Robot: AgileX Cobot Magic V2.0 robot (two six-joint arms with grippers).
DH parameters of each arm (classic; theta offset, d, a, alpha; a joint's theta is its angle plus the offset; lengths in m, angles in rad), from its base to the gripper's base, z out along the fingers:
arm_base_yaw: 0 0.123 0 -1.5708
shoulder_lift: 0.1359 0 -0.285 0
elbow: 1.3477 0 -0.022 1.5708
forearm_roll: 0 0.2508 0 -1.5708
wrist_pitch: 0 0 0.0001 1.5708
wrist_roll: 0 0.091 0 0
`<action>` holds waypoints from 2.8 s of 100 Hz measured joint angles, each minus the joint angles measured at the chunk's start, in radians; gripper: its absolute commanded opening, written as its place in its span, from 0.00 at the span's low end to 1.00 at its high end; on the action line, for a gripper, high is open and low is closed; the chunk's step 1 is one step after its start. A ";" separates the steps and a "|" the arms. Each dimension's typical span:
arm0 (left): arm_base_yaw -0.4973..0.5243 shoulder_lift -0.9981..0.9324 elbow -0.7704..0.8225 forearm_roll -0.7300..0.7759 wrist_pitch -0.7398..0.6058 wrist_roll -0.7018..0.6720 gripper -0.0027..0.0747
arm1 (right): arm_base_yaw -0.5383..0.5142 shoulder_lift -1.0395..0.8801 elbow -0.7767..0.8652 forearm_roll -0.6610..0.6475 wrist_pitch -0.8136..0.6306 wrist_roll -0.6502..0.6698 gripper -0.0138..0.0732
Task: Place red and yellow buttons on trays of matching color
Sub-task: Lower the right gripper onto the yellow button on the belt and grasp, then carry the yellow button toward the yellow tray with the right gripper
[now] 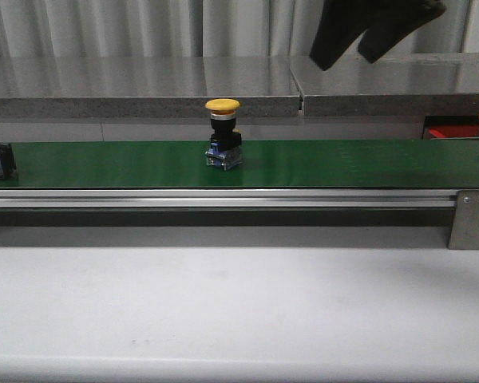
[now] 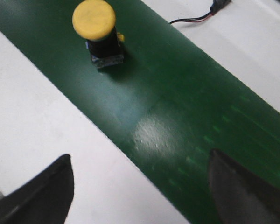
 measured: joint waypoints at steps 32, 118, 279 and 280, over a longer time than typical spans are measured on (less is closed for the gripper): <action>0.000 0.000 0.000 0.000 0.000 0.000 0.01 | 0.065 0.205 -0.157 -0.010 -0.018 0.000 0.83; 0.000 0.000 0.000 0.000 0.000 0.000 0.01 | 0.081 0.312 -0.206 -0.014 -0.134 0.000 0.82; 0.000 0.000 0.000 0.000 0.000 0.000 0.01 | -0.947 -0.342 0.466 -0.091 -0.097 0.234 0.31; 0.000 0.000 0.000 0.000 0.000 0.000 0.01 | -0.947 -0.342 0.472 -0.089 -0.111 0.234 0.31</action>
